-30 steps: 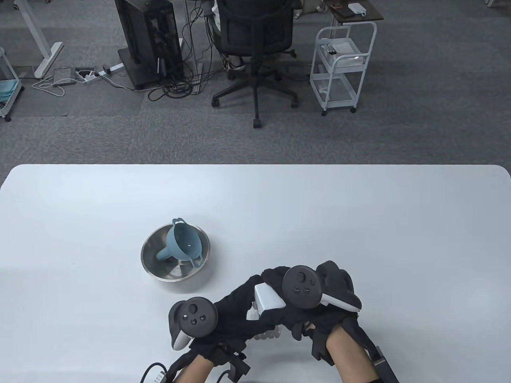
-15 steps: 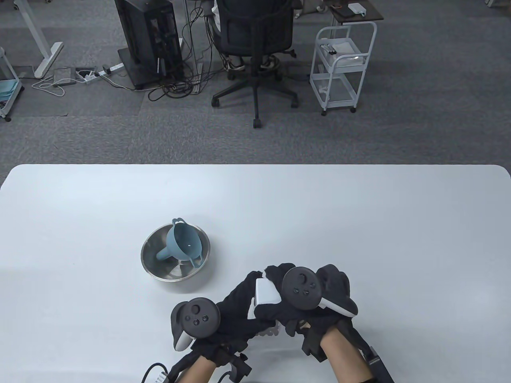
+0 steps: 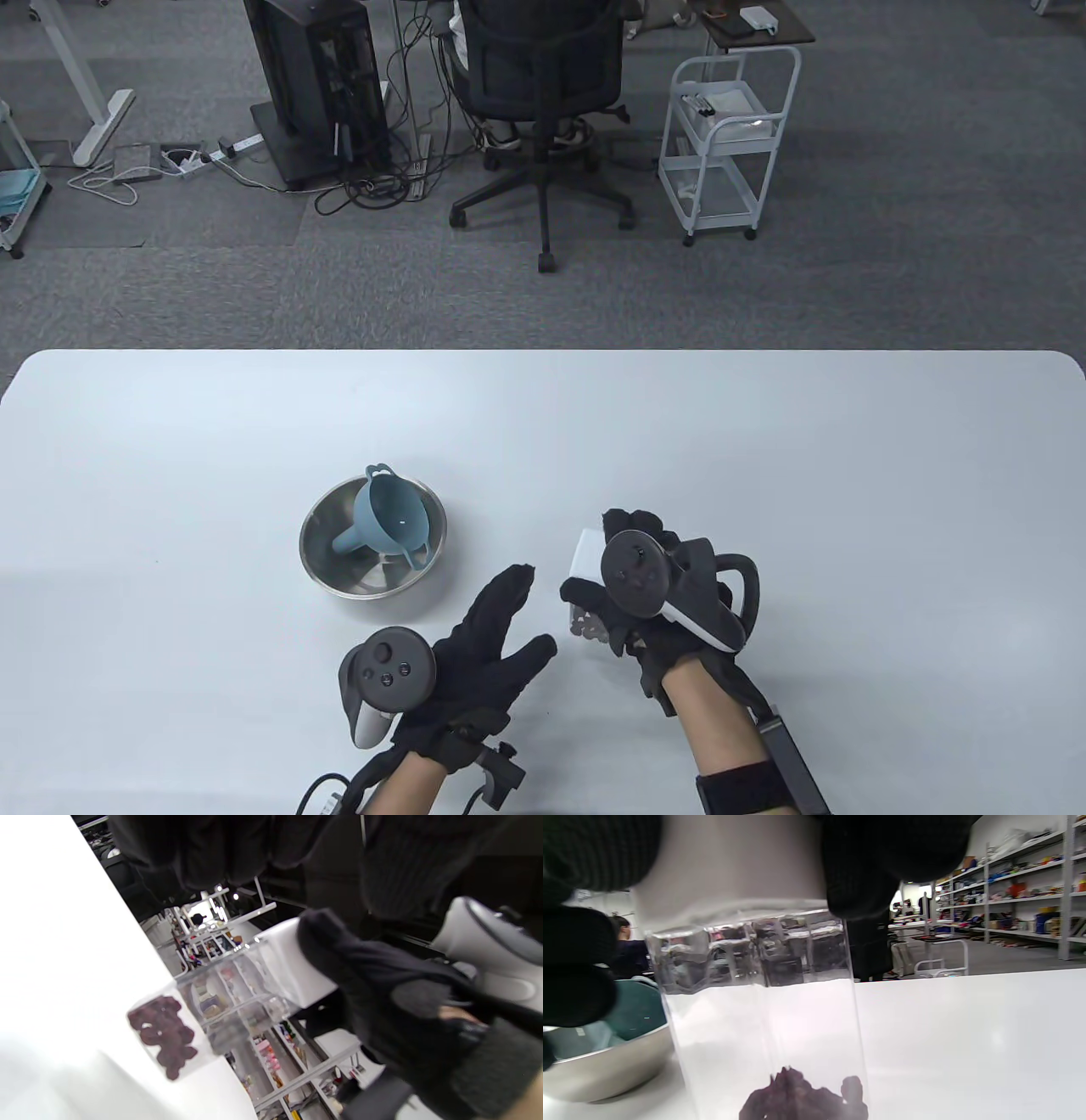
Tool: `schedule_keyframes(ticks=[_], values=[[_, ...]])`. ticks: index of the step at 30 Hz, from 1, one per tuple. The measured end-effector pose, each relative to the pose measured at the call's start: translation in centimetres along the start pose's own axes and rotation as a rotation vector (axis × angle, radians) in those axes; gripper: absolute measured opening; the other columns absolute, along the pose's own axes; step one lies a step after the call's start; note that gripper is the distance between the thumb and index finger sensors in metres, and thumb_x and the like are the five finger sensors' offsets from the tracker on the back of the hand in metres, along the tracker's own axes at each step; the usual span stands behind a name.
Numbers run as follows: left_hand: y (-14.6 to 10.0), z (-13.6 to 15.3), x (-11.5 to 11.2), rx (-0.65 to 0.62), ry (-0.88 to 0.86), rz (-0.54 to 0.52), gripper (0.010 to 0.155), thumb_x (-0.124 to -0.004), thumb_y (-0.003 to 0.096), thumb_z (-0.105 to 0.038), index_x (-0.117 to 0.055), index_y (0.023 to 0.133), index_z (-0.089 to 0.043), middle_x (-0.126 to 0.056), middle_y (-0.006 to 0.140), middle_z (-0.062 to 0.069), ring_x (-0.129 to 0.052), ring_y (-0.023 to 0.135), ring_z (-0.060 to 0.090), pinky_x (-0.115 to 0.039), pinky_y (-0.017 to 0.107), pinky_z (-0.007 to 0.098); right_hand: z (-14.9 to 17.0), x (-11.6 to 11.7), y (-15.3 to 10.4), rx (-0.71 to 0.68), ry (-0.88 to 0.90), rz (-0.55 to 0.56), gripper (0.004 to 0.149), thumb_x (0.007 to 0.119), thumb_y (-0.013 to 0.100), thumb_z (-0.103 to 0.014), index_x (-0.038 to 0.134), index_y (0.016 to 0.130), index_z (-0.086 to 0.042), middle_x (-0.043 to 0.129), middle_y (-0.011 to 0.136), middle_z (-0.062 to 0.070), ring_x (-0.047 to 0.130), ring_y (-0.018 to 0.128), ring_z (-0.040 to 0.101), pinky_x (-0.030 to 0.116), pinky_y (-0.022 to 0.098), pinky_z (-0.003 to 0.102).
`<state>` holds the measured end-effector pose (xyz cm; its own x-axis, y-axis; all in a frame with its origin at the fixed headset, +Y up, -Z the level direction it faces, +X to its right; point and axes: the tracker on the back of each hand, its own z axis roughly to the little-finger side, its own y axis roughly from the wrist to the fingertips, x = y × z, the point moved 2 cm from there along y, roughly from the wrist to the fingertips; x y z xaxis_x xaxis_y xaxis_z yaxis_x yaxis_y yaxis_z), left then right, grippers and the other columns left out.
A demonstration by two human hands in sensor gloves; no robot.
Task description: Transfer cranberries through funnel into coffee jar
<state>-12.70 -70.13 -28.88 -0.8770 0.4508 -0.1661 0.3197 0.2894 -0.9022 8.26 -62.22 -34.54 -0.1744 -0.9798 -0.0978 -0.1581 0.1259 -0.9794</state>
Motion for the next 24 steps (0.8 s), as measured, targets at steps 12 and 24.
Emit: schedule_keyframes(ticks=[12,24], values=[[0.0,0.0,-0.1,0.010,-0.007,0.007,0.082,-0.075,0.0510,-0.058,-0.047,0.115,-0.015,-0.053,0.119,0.020,-0.067,0.107,0.048,-0.060,0.075,0.060,0.6,3.4,1.8,0.116,-0.032,-0.002,0.090,0.077,0.036,-0.067,0.060,0.098,-0.005,0.070,0.095,0.022,0.092,0.057,0.030,0.081,0.037,0.033],[0.0,0.0,-0.2,0.011,-0.006,0.008,0.082,-0.075,0.0510,-0.058,-0.047,0.115,-0.015,-0.054,0.119,0.020,-0.067,0.107,0.048,-0.060,0.075,0.061,1.3,5.1,1.5,0.140,-0.054,-0.015,0.091,0.077,0.036,-0.069,0.059,0.098,-0.005,0.070,0.095,0.022,0.092,0.057,0.029,0.081,0.038,0.033]])
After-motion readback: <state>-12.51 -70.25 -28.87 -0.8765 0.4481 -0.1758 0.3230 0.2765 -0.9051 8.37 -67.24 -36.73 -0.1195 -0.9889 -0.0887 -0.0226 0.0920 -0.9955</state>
